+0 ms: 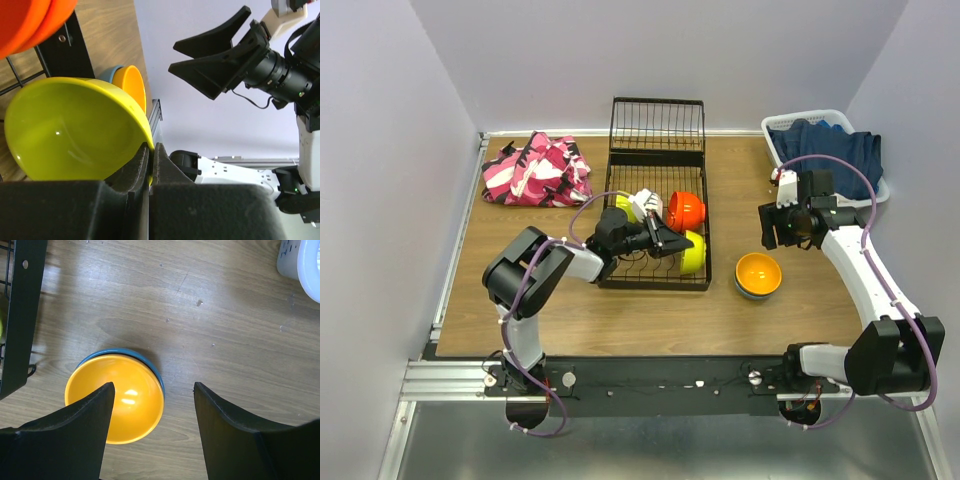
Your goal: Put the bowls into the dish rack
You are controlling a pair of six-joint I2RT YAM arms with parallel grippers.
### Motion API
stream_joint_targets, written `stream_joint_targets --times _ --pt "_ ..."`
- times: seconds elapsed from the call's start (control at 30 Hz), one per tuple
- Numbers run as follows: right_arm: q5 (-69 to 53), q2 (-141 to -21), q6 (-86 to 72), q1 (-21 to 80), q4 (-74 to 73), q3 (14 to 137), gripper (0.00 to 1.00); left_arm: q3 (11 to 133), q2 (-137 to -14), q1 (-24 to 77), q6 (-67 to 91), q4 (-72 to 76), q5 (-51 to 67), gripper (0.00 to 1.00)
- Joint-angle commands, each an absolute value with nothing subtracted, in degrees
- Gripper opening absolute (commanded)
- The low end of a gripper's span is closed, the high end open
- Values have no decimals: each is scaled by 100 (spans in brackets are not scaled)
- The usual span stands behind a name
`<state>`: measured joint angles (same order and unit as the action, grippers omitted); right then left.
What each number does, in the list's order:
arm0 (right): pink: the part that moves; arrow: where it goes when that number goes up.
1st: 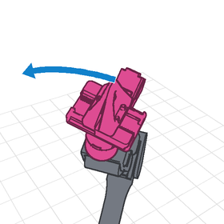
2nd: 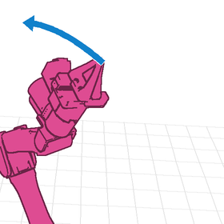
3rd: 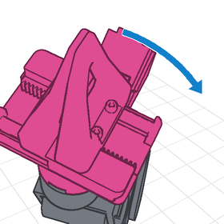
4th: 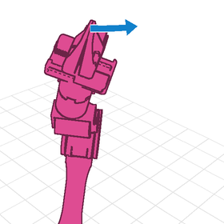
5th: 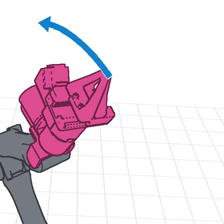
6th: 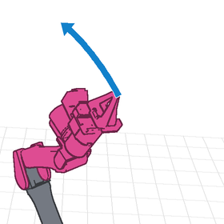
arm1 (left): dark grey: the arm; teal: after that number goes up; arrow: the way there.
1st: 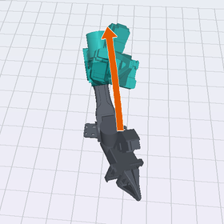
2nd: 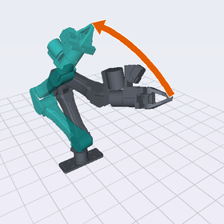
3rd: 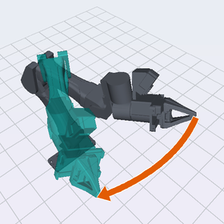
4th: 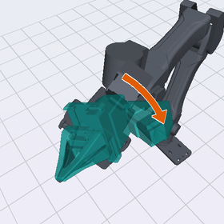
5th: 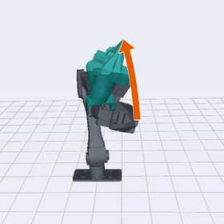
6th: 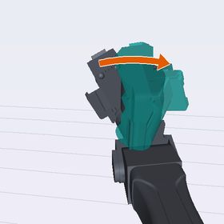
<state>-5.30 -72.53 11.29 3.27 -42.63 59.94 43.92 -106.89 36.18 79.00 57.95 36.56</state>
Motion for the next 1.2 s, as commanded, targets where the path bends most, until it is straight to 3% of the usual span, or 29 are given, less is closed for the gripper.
stream_joint_targets --times 0.0,0.27,0.43,0.7,1.17 --pt "-615 -7251 1037 290 -4245 6065 72 4333 -10705 3630 7691 4984 3384 1" --pt "-650 -7277 1020 290 -4166 6003 72 4359 -10723 3630 7655 4808 3331 23" --pt "-633 -7304 1028 290 -4148 6021 72 4307 -10740 3621 7603 4729 3287 24" --pt "-650 -7242 1011 281 -4131 5950 72 4342 -10538 3472 7384 4518 3515 43" --pt "-721 -7190 1002 281 -4025 5915 72 4552 -9695 3349 6189 3349 3744 63"
